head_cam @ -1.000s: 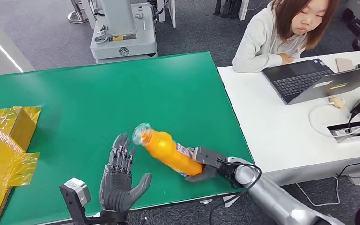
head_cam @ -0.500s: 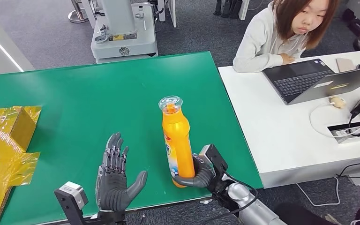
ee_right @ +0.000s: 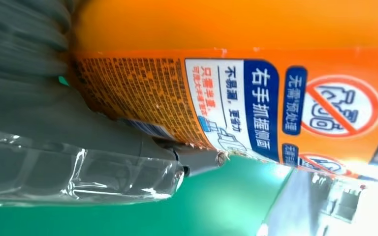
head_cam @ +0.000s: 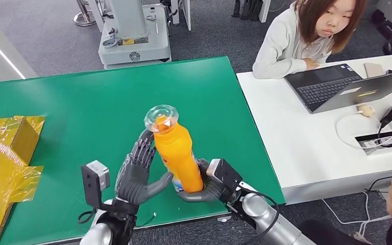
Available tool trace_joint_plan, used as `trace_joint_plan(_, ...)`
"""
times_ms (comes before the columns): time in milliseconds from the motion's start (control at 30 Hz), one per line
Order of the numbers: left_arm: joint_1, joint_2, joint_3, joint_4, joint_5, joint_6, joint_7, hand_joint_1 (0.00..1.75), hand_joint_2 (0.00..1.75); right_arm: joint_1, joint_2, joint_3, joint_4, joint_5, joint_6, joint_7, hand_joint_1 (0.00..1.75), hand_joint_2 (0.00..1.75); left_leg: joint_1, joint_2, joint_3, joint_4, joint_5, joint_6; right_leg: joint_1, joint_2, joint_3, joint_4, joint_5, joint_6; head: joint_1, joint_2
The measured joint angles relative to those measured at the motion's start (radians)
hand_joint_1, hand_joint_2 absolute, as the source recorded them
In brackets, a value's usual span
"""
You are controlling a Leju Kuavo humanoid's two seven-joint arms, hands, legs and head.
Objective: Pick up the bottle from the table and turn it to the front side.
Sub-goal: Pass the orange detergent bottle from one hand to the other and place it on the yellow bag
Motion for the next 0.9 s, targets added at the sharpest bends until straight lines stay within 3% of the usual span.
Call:
trace_joint_plan(133,-0.126,0.017,0.002,0.1,-0.014,-0.029,0.015,0.0,1.75,-0.095,0.011,0.05,0.035,0.007,0.01,0.027,1.75,1.75,0.0,0.0,0.0,0.0,0.002,0.0,0.0,0.0,0.0,0.0,0.002,0.0,0.0,0.0)
trace_joint_plan(233,-0.174,0.024,0.002,0.14,-0.025,-0.032,0.018,0.0,1.75,-0.135,0.019,0.071,0.066,0.007,0.009,0.038,1.75,1.75,0.0,0.0,0.0,0.0,0.002,0.0,0.0,0.0,0.0,0.001,0.002,0.0,0.0,0.0)
trace_joint_plan(633,-0.209,0.034,0.002,0.184,-0.042,-0.028,0.023,0.0,1.75,-0.184,0.023,0.108,0.123,0.004,0.004,0.044,1.75,1.75,0.0,0.0,-0.003,0.0,0.002,0.0,0.0,0.0,-0.003,0.0,0.001,0.001,0.0,0.0)
trace_joint_plan(900,-0.256,0.064,-0.001,0.2,-0.09,-0.03,0.079,0.0,1.75,-0.209,0.028,0.121,0.187,0.001,-0.001,0.055,1.75,1.75,0.0,0.0,-0.002,0.0,0.002,0.0,0.0,0.001,-0.003,0.0,0.002,0.0,0.0,0.0)
